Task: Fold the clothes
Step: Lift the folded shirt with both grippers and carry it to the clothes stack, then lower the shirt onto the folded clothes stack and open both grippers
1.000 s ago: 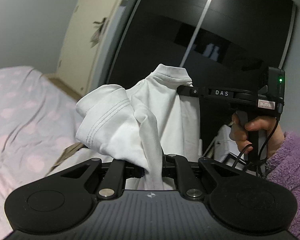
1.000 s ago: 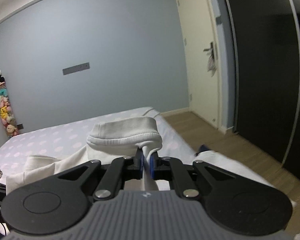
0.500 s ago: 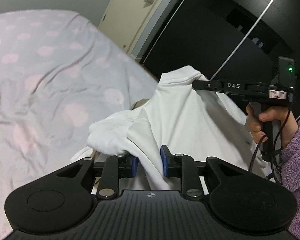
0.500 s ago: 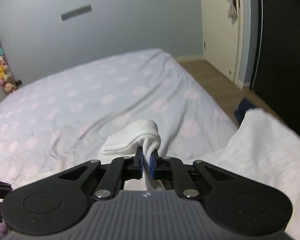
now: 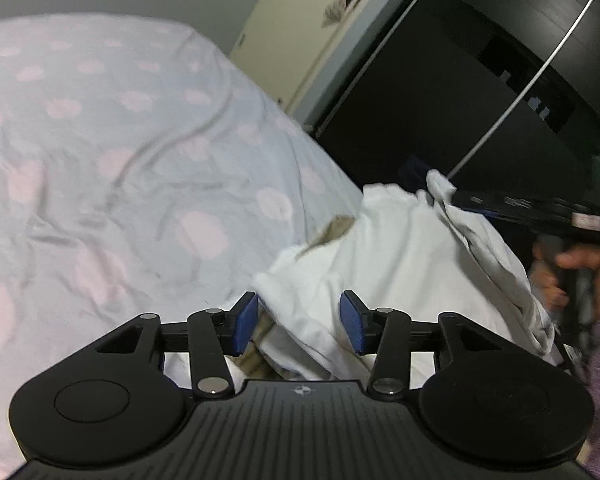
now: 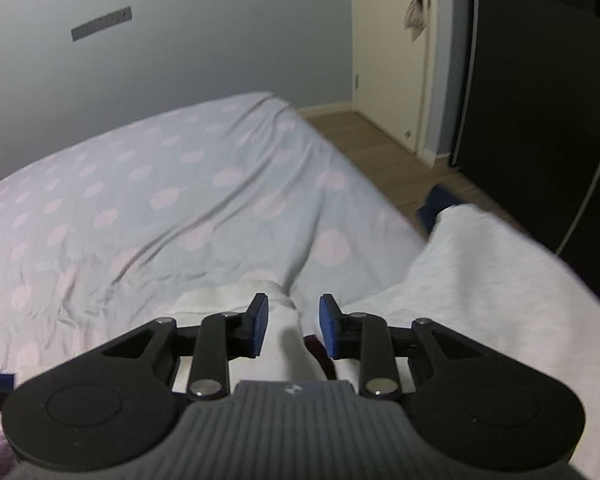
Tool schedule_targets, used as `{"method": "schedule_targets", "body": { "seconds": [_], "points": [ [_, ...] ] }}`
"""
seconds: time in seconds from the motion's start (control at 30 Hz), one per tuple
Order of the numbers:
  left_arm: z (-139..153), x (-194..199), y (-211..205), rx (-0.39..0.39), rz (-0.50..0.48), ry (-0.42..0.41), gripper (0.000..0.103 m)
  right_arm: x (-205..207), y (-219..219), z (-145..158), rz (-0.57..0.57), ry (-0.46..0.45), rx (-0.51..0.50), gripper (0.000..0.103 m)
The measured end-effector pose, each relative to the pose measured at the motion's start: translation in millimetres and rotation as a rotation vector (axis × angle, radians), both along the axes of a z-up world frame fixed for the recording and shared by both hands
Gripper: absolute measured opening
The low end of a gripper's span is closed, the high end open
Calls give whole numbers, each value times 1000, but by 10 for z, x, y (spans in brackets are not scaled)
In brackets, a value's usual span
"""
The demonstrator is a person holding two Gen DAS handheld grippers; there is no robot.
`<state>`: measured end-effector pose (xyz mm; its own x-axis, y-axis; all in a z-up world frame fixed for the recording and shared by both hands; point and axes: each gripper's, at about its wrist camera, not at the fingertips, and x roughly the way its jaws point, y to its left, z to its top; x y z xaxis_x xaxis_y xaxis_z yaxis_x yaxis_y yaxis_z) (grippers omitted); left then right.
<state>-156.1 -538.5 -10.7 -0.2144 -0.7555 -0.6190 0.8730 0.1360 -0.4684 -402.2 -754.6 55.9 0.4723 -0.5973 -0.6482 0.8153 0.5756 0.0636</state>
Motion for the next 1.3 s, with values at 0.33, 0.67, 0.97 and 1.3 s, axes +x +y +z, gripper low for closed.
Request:
{"method": "schedule_targets", "body": {
  "seconds": [0.33,0.67,0.97,1.3],
  "points": [
    [468,-523,397,-165,-140,-74,42,-686,1293,568,-100,-80,-61,25],
    [329,-1385,595,-124,-354,-175,29,-785,2624,158,-168,-76,-26,25],
    [25,-1440,738,-8,-310,-224,27,-711,2987,-421,-135,-59,142,26],
    [598,-1527,1129,-140,-228,-297,31,-1245,3152,29,-259,-202,6,50]
  ]
}}
